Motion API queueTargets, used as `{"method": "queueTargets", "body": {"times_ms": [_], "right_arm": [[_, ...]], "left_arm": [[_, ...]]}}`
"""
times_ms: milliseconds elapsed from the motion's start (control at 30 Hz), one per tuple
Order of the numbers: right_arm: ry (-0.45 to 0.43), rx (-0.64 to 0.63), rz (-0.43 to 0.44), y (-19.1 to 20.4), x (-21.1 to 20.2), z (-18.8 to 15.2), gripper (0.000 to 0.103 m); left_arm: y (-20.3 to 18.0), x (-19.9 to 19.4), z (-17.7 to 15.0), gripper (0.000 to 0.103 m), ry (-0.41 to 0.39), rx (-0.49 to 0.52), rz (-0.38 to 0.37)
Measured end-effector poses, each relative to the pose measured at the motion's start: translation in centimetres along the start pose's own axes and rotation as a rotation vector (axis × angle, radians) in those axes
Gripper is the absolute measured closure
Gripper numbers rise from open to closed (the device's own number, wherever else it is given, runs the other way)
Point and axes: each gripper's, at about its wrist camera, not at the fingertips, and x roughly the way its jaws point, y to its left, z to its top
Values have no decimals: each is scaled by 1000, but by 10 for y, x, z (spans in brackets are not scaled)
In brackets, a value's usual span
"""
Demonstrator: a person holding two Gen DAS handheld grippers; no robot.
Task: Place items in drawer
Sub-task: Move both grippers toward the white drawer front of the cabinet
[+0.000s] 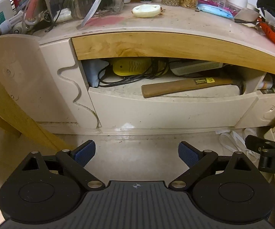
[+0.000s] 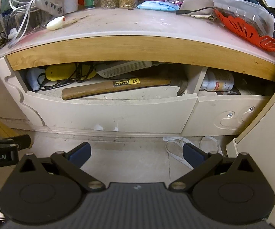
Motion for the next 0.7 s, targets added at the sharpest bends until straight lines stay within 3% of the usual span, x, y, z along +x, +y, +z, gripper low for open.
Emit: {"method": "queueTargets", "body": {"times_ms": [233, 700], "right_arm": [[4, -1, -7, 1, 0, 2, 0], [6, 2, -20, -1, 2, 0, 0]], "left_arm": [[2, -6, -3, 7, -20, -10, -18], [1, 1, 1, 7, 13, -8, -23]]}}
